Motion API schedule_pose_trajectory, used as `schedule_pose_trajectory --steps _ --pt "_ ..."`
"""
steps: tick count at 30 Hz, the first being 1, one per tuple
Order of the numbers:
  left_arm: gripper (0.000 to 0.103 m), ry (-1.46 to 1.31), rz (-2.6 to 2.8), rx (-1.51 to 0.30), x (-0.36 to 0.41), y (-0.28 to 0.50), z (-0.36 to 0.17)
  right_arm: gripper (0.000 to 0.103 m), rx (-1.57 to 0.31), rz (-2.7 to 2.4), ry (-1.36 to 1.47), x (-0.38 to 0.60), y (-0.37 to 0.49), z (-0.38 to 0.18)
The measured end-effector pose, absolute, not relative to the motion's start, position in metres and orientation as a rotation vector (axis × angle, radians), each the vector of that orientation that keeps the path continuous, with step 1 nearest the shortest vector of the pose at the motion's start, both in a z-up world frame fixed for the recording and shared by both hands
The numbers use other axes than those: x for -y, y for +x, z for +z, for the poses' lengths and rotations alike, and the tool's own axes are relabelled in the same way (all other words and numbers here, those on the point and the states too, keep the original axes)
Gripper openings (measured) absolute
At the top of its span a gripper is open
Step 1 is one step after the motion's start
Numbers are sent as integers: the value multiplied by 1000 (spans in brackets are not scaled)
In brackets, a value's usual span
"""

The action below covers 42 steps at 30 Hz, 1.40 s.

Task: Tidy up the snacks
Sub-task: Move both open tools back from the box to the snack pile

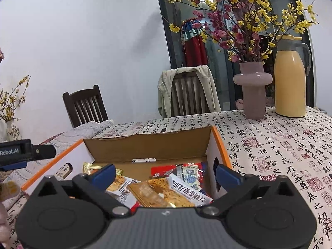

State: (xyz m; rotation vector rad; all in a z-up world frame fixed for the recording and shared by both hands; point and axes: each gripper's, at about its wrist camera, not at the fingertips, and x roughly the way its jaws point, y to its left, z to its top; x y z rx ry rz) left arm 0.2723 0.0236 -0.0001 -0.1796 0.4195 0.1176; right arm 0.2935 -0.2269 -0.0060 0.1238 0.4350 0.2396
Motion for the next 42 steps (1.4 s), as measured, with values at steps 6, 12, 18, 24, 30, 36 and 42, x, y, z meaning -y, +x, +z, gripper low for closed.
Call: schedule_pose_trajectory --steps 6,12,18,24,30,36,42 --pt "103 -176 103 -418 -21 269 0 103 -442 235 125 226 294 -7" --pt "103 -177 102 -405 -20 264 7 103 -422 233 122 227 292 -5" --pt "103 -165 71 -353 -16 242 29 103 -378 233 110 226 276 12" --pt "103 -158 74 -323 -19 212 42 103 -372 234 97 226 249 24" --pt "103 -152 82 -318 -26 177 43 103 -377 231 92 227 214 30" --pt "103 -142 91 -353 -36 145 29 103 -387 234 80 225 179 32" --pt "103 -159 102 -418 -51 120 5 103 -419 249 76 223 148 24"
